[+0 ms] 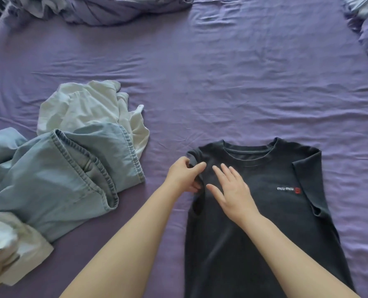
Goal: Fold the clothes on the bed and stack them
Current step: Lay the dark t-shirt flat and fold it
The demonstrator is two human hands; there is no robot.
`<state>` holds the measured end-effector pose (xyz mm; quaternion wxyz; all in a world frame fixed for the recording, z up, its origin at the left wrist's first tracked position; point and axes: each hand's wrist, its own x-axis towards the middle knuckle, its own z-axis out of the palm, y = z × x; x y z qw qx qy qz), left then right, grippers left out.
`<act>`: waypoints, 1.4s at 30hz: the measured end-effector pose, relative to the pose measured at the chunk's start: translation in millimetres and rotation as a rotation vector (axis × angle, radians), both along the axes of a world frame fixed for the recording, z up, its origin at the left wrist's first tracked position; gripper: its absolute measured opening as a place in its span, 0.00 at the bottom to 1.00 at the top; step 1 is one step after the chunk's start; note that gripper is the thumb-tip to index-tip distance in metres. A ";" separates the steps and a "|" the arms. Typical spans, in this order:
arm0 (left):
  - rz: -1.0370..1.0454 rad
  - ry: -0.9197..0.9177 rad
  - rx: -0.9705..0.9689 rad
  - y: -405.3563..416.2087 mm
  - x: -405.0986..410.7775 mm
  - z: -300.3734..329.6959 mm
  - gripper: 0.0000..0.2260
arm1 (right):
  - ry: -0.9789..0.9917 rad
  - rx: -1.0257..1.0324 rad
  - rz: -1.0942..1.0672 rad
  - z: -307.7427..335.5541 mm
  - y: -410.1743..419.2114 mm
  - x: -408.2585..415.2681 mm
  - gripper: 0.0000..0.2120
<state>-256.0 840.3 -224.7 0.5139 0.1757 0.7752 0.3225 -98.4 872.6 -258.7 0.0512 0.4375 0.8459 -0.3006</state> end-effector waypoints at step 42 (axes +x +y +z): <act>-1.165 0.750 -0.074 -223.1 267.2 -43.1 0.46 | -0.168 0.108 0.377 -29.7 -179.5 279.8 0.41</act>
